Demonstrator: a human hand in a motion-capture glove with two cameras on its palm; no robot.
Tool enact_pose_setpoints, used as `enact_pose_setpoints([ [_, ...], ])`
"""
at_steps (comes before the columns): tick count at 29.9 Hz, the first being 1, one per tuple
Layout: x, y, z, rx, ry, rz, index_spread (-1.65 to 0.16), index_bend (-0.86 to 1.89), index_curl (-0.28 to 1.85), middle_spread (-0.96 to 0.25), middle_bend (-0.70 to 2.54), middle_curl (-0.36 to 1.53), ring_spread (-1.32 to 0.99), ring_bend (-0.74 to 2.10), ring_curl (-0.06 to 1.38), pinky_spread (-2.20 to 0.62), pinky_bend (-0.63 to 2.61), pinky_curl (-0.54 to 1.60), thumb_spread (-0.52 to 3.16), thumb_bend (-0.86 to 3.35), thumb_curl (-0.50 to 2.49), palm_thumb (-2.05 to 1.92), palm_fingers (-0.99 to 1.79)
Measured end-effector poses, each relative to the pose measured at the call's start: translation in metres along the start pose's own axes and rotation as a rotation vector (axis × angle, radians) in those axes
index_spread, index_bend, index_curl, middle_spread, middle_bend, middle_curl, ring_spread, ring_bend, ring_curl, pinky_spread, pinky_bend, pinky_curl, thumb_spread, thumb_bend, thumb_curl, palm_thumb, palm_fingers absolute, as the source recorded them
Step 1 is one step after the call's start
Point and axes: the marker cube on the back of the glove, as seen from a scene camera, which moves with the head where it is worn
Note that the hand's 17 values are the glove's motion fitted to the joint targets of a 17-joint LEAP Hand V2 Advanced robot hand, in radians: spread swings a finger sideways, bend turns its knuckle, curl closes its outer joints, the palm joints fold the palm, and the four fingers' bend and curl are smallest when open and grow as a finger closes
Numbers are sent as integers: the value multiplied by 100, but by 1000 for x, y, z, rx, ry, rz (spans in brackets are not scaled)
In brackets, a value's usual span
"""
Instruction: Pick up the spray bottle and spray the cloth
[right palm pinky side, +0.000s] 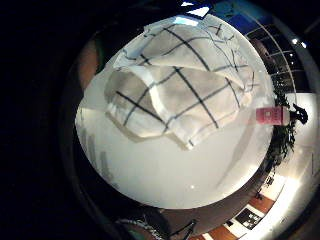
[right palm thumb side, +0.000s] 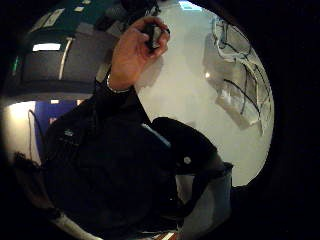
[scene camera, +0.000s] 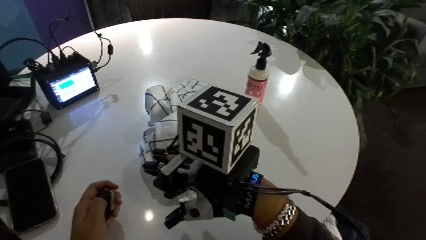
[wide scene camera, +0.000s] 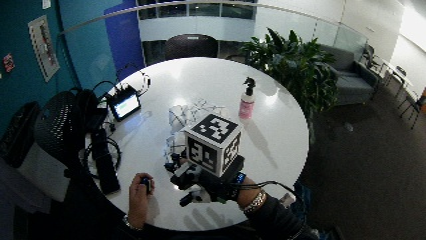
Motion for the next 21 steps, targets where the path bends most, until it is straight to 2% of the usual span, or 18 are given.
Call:
enact_pose_setpoints([
  [9,0,-1,4,-12,-8,-1,-37,15,13,-4,25,14,-4,34,14,20,37,18,78,12,10,30,34],
  [21,4,-1,5,-8,12,20,-43,15,18,-5,23,21,-5,35,19,24,37,23,98,6,15,35,33],
])
